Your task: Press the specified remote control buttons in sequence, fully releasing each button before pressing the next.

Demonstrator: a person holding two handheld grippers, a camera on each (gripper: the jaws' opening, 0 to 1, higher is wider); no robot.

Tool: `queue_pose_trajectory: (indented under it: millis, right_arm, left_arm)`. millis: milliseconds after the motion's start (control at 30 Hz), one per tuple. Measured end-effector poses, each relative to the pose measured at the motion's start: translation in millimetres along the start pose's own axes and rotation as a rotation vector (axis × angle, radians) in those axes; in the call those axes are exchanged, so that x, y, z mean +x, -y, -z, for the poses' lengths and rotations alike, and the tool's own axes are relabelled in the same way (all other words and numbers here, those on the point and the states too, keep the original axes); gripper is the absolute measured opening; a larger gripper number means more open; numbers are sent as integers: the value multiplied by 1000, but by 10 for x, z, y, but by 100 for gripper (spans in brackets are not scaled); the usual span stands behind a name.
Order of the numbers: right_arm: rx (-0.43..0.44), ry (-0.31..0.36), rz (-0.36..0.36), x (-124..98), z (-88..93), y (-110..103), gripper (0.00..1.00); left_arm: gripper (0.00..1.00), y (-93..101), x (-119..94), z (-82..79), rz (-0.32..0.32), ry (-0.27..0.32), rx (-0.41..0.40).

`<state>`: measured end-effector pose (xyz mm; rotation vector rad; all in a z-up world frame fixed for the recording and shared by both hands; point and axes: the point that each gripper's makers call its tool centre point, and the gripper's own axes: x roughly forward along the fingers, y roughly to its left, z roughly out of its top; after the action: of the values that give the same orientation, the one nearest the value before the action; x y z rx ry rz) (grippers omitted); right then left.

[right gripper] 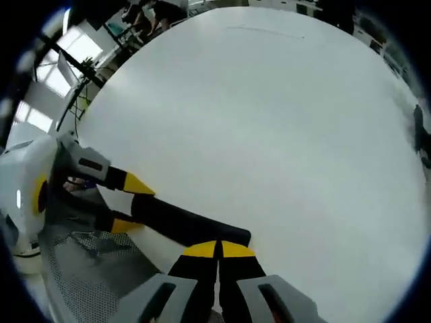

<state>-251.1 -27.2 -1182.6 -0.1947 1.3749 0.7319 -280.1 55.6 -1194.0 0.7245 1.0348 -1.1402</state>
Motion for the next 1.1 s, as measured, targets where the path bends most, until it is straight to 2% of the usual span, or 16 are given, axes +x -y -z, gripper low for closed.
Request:
queue_pose_trajectory:
  millis: [200,500,667,767,833,933,967,1100]
  right_arm:
    - [-6,-8,-1,27,-9,11,0]
    - [-14,14,14,30,-6,6,0]
    - [-4,32,-1,35,-11,22,0]
    - [-29,50,19,41,-13,10,0]
    - [-97,48,57,47,-27,21,0]
    - [-81,50,64,44,-23,8,0]
    - [-51,55,53,41,-28,17,0]
    - [-25,67,10,20,-20,18,0]
  left_arm:
    - [23,-1,0,-3,1,0,-2]
    - [23,-7,2,0,-9,30,-14]
    - [23,-2,-7,-5,-1,32,-18]
    - [23,-2,-4,-6,-5,32,-20]
    - [23,-1,-4,-7,-3,33,-16]
    - [23,-1,-2,-4,0,29,-9]
    - [23,-1,-1,-4,-1,28,-8]
    - [23,-5,6,2,-7,30,-11]
